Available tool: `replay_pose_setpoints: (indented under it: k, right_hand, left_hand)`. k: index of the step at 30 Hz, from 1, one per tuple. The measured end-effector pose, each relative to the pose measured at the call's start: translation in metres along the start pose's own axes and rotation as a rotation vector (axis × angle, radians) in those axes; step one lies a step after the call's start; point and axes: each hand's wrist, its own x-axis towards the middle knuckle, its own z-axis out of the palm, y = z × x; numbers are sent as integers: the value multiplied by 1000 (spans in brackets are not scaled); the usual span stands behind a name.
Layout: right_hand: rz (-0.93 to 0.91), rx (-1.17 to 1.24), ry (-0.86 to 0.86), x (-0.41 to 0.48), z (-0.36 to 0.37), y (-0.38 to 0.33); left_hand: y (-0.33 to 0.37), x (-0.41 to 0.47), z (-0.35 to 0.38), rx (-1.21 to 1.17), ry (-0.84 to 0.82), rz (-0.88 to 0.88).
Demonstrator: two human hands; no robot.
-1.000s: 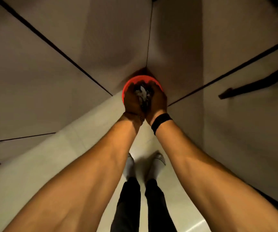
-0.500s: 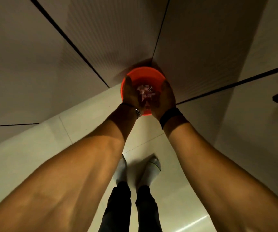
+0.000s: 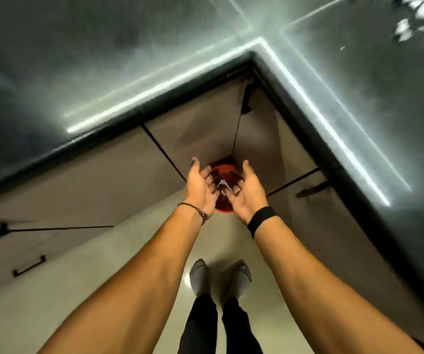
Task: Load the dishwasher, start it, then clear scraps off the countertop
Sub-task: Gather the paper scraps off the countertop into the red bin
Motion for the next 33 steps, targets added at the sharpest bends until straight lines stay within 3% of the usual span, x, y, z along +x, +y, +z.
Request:
replay_pose_setpoints:
  k: [7,17,24,33]
  right_hand:
    - [-160,-16,-262,-157,57,-79]
    - [-415,-11,-495,-267,86,-167]
    - [-547,27,-453,-291,55,-206]
    - [-668,149,-230,-275,-15,-257]
  left_hand:
    - [110,-156,43,8,-156,238]
    - [188,-279,119,120,-324,499]
    - [178,-293,176,113,-463,528]
    - [142,-252,270,165,-630,341]
